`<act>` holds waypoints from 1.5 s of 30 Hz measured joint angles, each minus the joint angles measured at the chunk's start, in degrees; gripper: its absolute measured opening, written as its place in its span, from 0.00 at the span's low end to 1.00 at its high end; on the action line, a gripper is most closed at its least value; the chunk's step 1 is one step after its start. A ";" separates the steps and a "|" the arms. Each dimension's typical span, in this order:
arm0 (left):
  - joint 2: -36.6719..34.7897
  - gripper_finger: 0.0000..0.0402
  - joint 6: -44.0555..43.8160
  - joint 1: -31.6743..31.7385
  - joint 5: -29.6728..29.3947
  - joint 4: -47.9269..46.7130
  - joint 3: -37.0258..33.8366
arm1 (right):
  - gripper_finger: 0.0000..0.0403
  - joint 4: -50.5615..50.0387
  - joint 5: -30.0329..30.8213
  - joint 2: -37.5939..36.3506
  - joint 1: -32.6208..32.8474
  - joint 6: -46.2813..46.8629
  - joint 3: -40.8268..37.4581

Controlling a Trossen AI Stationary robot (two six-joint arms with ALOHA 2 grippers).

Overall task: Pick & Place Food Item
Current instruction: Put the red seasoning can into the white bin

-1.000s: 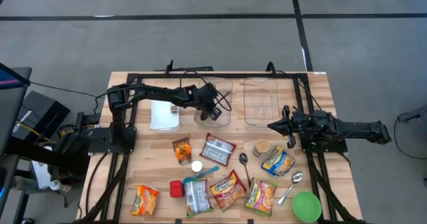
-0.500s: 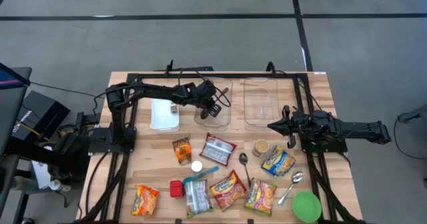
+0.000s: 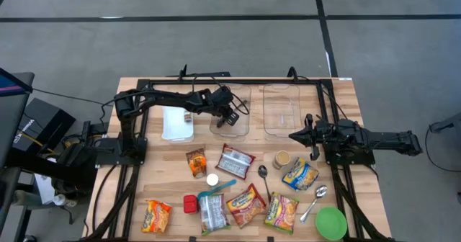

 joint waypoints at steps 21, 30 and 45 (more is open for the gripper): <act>-21.03 0.21 0.81 -1.92 5.46 -1.86 0.04 | 0.00 0.00 -0.01 0.01 0.00 -0.02 -0.01; -37.03 0.21 1.61 -10.71 5.49 -1.68 -3.10 | 0.00 0.00 -0.02 0.02 0.00 0.00 0.00; -50.33 0.21 -8.66 -30.16 5.34 6.82 -19.50 | 0.00 0.00 0.00 0.02 -0.02 -0.02 -0.01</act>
